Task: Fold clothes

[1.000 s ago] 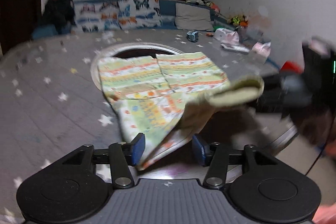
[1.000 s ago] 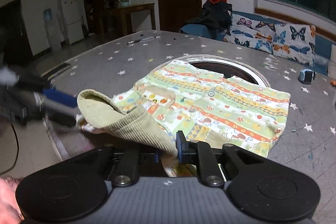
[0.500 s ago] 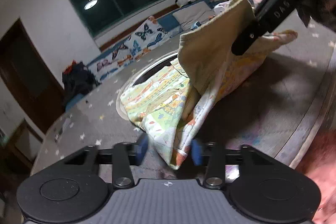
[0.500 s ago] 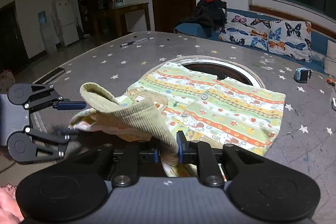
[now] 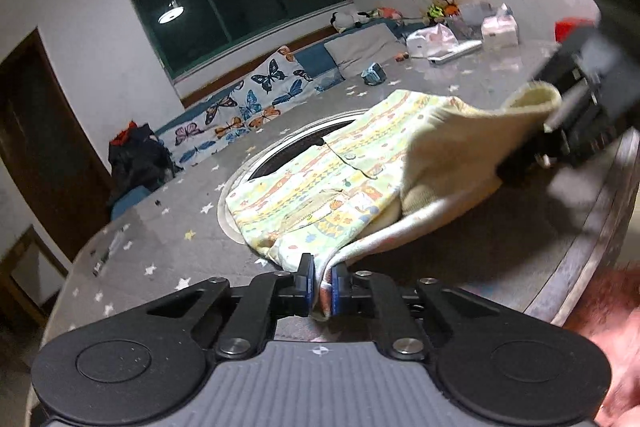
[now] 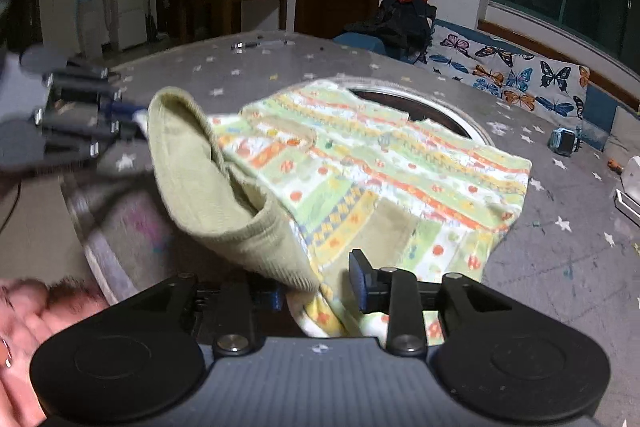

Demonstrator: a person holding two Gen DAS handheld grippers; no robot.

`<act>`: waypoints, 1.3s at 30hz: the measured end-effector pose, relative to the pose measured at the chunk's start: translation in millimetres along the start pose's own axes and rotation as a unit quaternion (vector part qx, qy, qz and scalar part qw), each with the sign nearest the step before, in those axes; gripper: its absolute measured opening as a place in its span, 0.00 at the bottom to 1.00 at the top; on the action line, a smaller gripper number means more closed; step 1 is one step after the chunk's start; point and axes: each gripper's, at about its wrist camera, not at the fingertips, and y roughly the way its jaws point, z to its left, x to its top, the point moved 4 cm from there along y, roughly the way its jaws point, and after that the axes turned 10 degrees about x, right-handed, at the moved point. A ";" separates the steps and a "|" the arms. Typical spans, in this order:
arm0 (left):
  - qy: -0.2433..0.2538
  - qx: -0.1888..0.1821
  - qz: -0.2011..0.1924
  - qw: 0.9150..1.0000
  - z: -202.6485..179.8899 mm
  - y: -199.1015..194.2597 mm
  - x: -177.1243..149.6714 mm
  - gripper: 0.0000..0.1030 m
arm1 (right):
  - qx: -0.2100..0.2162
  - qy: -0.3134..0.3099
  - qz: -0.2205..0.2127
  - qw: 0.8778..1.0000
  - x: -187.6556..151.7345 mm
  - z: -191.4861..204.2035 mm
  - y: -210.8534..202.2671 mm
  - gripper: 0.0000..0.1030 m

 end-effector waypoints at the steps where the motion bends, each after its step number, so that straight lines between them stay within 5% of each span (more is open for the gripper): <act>1: -0.006 -0.002 0.001 1.000 1.6 -1.0 0.7 0.09 | -0.002 -0.006 0.002 1.000 -3.1 1.9 0.1 0.30; 9: -0.018 -0.001 0.002 1.000 3.4 -7.4 3.6 0.09 | -0.028 -0.072 0.010 0.997 -11.5 13.9 -2.2 0.32; 13: -0.028 -0.006 0.004 1.000 5.9 -6.1 5.2 0.09 | -0.046 -0.091 0.013 0.995 -17.3 17.8 -6.6 0.12; 26: -0.049 -0.056 0.019 0.997 28.6 -77.4 9.4 0.08 | 0.002 -0.087 -0.023 0.996 1.7 53.9 -86.4 0.06; 30: -0.066 -0.069 0.034 0.995 37.8 -65.2 19.1 0.08 | 0.017 -0.075 -0.020 0.997 13.2 59.1 -104.3 0.06; 39: -0.094 -0.085 0.055 0.990 58.0 -16.9 49.3 0.08 | 0.008 -0.051 -0.033 0.998 59.4 7.0 -73.7 0.05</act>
